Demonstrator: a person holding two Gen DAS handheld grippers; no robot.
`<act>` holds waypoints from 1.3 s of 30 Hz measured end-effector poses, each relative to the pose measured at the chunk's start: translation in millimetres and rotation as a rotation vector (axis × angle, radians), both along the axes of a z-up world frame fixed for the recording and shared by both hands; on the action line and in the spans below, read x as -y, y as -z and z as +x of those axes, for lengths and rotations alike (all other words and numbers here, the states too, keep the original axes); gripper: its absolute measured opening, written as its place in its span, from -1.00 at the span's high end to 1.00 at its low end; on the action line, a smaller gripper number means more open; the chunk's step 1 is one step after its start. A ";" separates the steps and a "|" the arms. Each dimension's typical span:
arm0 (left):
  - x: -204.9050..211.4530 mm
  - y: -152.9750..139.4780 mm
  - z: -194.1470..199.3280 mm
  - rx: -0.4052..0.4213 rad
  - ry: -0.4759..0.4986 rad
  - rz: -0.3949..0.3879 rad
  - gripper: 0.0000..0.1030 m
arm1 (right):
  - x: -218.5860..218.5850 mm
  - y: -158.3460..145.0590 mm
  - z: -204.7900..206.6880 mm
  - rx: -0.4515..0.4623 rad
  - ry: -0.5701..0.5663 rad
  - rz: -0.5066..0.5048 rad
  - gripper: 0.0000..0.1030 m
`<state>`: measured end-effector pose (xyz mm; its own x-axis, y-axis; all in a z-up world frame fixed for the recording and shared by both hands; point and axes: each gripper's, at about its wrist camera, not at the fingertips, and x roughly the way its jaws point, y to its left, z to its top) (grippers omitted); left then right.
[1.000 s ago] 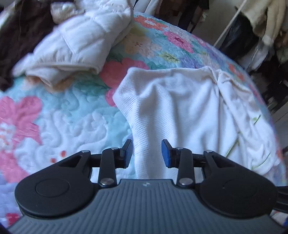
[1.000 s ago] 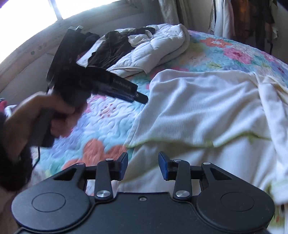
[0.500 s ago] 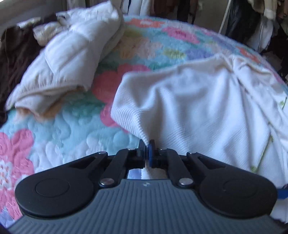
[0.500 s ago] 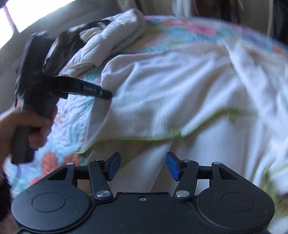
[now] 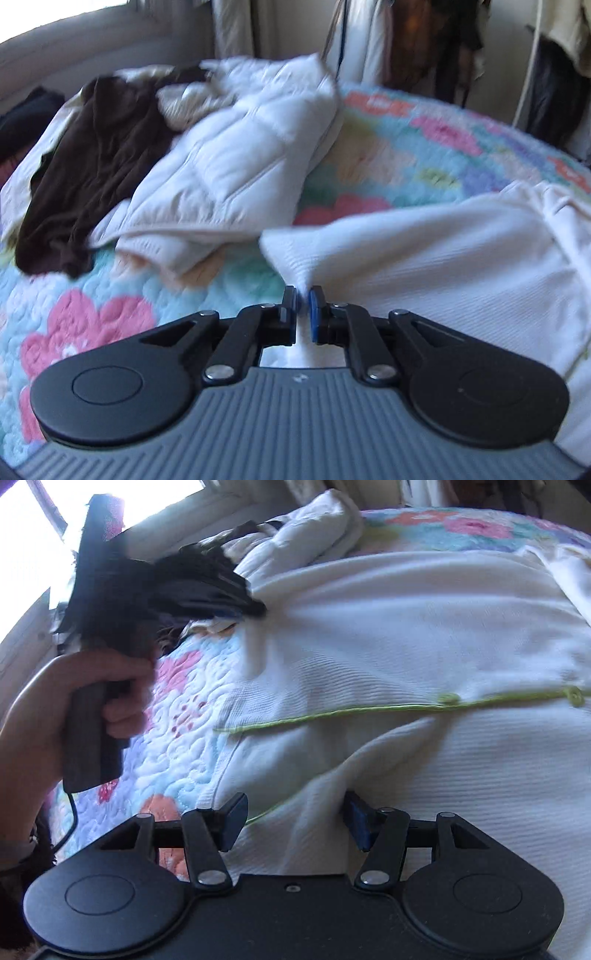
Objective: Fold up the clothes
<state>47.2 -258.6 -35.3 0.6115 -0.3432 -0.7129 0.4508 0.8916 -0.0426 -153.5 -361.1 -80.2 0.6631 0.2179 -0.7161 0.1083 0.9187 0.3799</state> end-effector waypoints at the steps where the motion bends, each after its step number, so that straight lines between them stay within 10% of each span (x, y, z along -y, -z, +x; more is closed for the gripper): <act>1: -4.2 -2.3 -1.4 -0.018 -0.002 0.008 0.84 | -0.8 -1.5 0.8 0.012 0.011 0.004 -0.20; 6: -59.8 -21.7 -64.2 -0.145 0.045 -0.063 0.45 | 11.2 -14.6 0.1 0.056 0.093 0.027 0.15; 12: -70.1 -24.9 -95.5 -0.282 0.198 -0.165 0.46 | 6.0 -48.2 -41.7 0.094 0.153 -0.099 0.13; 18: -33.3 10.7 -135.7 -0.401 0.289 0.004 0.46 | -20.2 -57.6 -81.2 0.059 0.085 -0.241 0.16; 27: -10.7 18.4 -158.9 -0.271 0.366 0.132 0.82 | 2.4 -41.2 -125.7 -0.054 0.181 -0.246 0.12; 32: -21.8 -5.5 -157.1 0.021 0.200 0.305 0.85 | 16.7 -46.4 -149.5 -0.091 0.234 -0.288 0.08; 34: -37.3 -11.3 -144.2 -0.076 0.167 0.180 0.89 | 22.4 -48.5 -158.9 -0.105 0.254 -0.305 0.07; 39: -34.6 -5.8 -142.7 -0.018 0.118 0.279 0.89 | 41.7 -53.7 -184.0 -0.151 0.325 -0.342 -0.07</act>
<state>-95.5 -223.9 -29.5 0.5656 -0.2007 -0.7999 0.5533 0.8116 0.1876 -337.5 -402.8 -26.5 0.5414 -0.2474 -0.8036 0.4400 0.8978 0.0201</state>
